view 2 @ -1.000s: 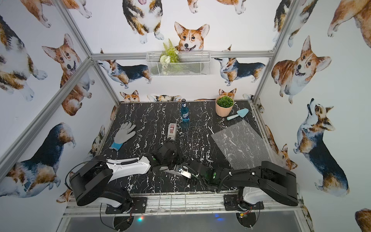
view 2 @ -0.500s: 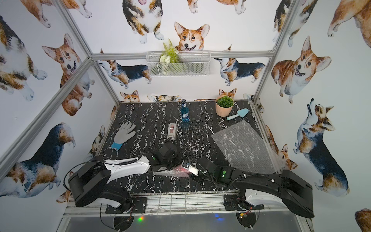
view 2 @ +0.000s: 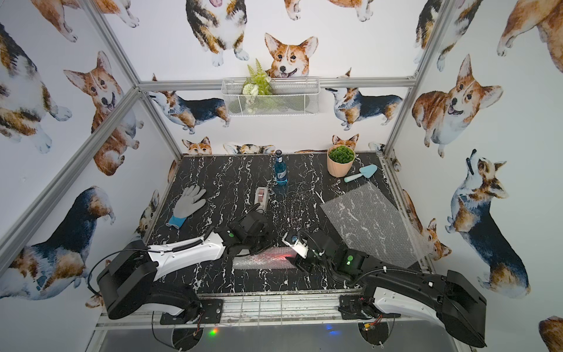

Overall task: Wrap wine bottles in bubble wrap
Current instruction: Stick the tape on the bubble wrap, then move the bubble wrap to the center of the board.

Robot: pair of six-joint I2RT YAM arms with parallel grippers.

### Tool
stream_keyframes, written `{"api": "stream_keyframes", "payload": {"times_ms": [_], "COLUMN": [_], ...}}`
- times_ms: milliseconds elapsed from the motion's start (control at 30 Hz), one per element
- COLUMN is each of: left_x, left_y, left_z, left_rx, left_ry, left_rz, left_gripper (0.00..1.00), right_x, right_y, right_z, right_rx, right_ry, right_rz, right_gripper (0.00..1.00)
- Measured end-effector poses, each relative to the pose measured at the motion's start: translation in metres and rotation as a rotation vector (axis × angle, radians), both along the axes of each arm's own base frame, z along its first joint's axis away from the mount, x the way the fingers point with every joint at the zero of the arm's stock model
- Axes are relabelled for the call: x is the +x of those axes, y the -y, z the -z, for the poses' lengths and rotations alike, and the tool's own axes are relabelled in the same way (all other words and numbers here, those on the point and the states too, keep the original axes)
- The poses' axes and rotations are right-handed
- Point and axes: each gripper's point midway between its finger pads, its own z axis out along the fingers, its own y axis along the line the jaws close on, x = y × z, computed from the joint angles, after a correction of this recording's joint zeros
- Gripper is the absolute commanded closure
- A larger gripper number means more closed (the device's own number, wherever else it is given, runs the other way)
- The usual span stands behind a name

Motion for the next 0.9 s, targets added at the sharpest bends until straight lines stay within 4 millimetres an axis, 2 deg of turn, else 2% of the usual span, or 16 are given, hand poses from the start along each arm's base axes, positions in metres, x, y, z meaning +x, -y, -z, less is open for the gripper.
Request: {"api": "stream_keyframes", "payload": {"times_ms": [100, 267, 367, 500, 667, 767, 900], "left_x": [0.009, 0.022, 0.025, 0.032, 0.042, 0.053, 0.059], "left_y": [-0.001, -0.02, -0.03, -0.037, -0.055, -0.067, -0.065], "left_z": [-0.02, -0.047, -0.066, -0.109, -0.142, -0.15, -0.154], "left_rx": [-0.003, 0.0, 0.013, -0.014, -0.043, -0.068, -0.122], "left_ry": [0.046, 0.123, 0.174, 0.322, 0.46, 0.503, 0.527], "left_rz": [0.014, 0.02, 0.045, 0.11, 0.192, 0.212, 0.266], "left_gripper": [0.5, 0.13, 0.02, 0.0, 0.0, 0.0, 0.0], "right_x": [0.007, 0.022, 0.038, 0.064, 0.101, 0.113, 0.125], "right_y": [0.004, 0.015, 0.03, 0.061, 0.116, 0.145, 0.159], "right_z": [-0.012, -0.028, -0.036, -0.046, -0.059, -0.045, -0.017], "right_rx": [0.034, 0.059, 0.073, 0.094, 0.125, 0.1, 0.032], "right_ry": [-0.024, -0.079, -0.111, -0.154, -0.232, -0.316, -0.429], "right_rz": [0.03, 0.104, 0.199, 0.365, 0.634, 0.772, 0.882], "right_gripper": [0.16, 0.08, 0.03, 0.0, 0.02, 0.03, 0.05]}}
